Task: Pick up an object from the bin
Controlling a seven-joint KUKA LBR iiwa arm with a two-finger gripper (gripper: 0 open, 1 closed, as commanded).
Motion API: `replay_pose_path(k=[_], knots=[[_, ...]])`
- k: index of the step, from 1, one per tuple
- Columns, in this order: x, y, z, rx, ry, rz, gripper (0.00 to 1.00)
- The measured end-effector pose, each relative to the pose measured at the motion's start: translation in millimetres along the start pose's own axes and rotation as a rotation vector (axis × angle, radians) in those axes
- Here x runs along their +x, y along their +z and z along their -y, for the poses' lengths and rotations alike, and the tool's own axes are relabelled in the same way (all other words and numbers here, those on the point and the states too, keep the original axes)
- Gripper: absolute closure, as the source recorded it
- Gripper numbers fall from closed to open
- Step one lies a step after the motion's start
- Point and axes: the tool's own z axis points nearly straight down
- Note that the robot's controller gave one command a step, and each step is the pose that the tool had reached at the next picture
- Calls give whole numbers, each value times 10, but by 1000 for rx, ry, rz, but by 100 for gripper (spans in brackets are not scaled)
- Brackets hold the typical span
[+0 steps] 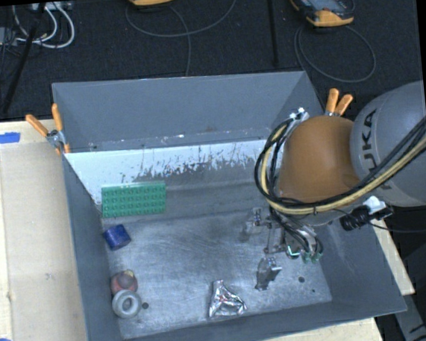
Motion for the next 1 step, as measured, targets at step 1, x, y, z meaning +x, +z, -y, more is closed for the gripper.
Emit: replay_pose_path(k=[1], knots=[[-18, -36, 2, 0, 1, 8, 100]])
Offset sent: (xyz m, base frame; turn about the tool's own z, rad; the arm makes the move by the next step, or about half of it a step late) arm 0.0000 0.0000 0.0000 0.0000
